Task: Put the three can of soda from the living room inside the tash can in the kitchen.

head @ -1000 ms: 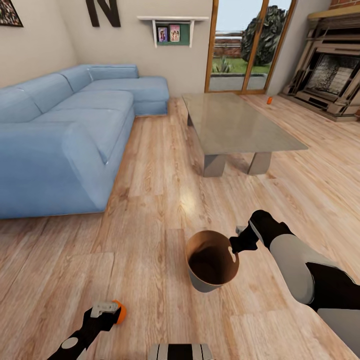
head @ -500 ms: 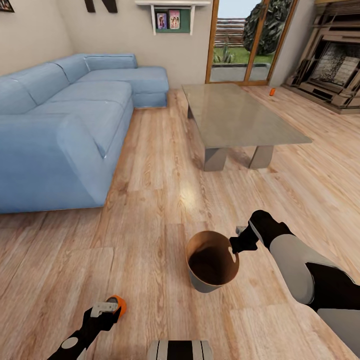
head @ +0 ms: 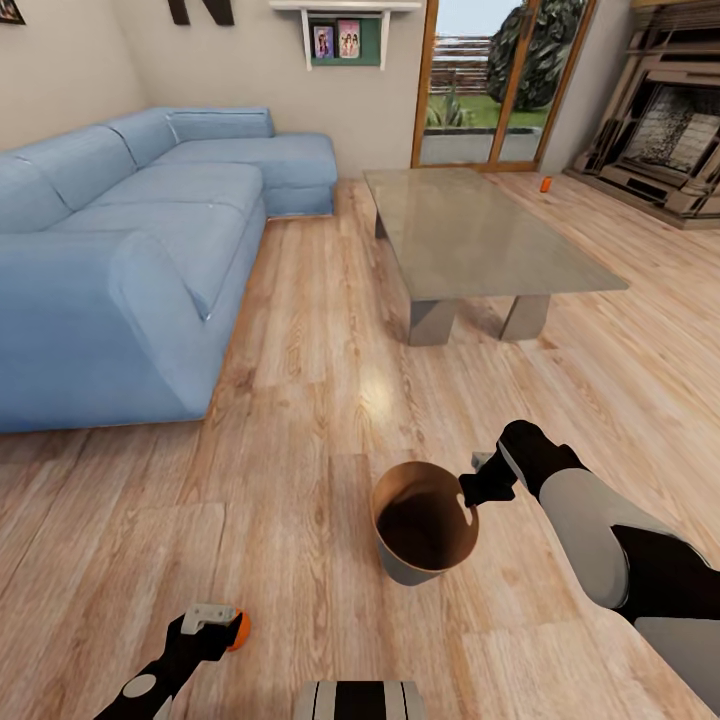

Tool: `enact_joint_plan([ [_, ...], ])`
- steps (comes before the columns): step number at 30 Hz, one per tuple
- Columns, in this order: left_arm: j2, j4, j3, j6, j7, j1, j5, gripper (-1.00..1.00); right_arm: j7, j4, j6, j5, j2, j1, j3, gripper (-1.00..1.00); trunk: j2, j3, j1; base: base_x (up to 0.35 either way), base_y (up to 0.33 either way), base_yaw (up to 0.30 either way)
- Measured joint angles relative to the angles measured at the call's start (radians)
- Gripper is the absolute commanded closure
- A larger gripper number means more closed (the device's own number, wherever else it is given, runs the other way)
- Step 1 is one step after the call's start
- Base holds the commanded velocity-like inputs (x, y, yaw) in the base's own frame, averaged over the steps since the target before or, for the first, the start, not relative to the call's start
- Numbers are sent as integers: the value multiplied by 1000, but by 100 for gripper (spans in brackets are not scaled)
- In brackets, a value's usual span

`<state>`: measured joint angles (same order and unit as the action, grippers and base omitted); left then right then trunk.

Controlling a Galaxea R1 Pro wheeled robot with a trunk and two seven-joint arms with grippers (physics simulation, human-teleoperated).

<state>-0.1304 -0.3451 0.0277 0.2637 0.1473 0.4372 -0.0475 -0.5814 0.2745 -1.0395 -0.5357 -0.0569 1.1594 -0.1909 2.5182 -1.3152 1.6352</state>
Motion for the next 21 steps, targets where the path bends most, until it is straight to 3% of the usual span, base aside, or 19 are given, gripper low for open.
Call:
enact_joint_plan([
  [4, 0, 4, 0, -2, 0, 0, 1, -100, 0, 0, 0, -1, 0, 0, 0, 100, 0, 0, 0, 5, 0, 0],
  [14, 0, 9, 1, -5, 0, 0, 4, -100, 0, 0, 0, -1, 0, 1, 1, 100, 2, -38, 4, 0, 0, 0],
  [21, 0, 6, 1, -3, 0, 0, 2, -100, 0, 1, 0, -1, 0, 0, 1, 100, 3, -38, 4, 0, 0, 0],
])
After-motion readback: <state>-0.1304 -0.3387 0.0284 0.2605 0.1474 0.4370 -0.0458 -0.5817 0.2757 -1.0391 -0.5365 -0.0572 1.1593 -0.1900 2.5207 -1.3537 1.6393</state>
